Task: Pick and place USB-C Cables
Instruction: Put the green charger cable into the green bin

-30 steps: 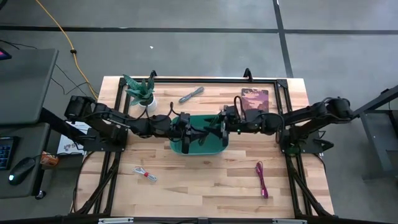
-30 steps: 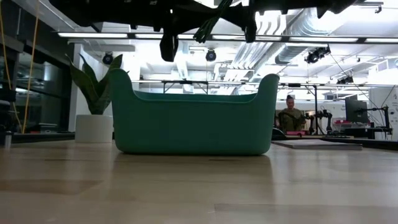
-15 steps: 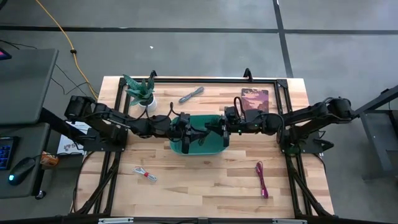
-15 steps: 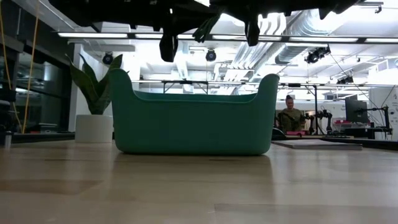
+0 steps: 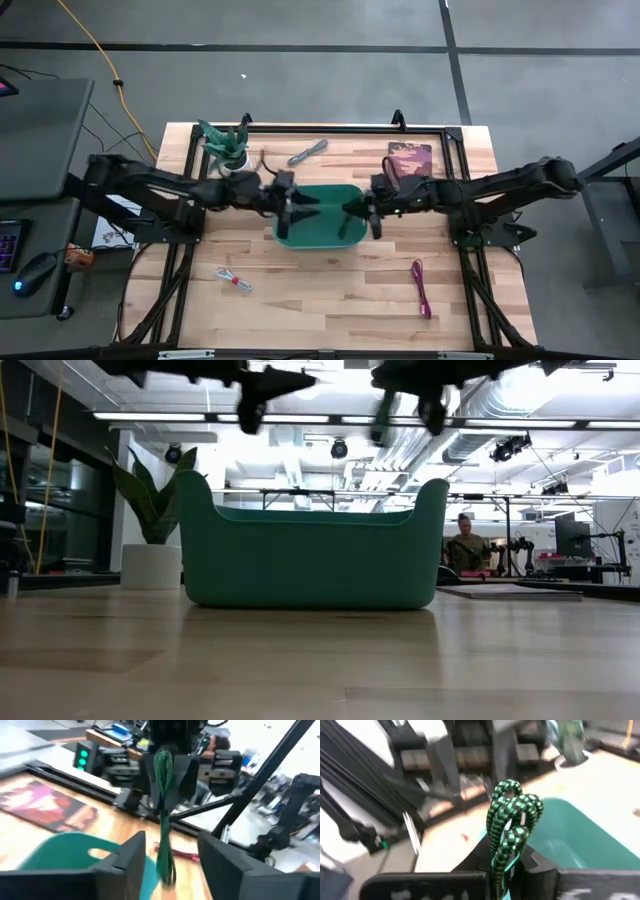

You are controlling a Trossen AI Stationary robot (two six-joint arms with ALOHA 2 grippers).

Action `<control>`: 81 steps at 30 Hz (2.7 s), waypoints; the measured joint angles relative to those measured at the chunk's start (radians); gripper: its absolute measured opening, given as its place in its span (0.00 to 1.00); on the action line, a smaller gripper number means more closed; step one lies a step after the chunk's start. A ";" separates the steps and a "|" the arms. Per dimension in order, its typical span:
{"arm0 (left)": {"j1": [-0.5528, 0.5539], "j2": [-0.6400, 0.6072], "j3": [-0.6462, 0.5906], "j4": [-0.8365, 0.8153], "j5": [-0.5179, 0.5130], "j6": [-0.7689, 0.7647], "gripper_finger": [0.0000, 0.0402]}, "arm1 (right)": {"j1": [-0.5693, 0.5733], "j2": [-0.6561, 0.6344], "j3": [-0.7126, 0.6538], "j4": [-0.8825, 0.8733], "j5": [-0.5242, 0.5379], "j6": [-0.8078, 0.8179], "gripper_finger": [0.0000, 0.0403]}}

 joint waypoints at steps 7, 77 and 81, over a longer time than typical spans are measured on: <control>0.053 -0.338 -0.042 -0.287 -0.091 0.085 0.50 | 0.033 -0.285 0.000 -0.351 0.156 -0.019 0.01; -0.039 -0.826 -0.265 -0.300 -0.228 0.105 0.50 | -0.085 0.929 0.868 -0.926 -0.003 0.656 0.06; -0.039 -0.826 -0.264 -0.300 -0.228 0.105 0.50 | -0.085 0.929 0.868 -0.925 -0.002 0.659 0.07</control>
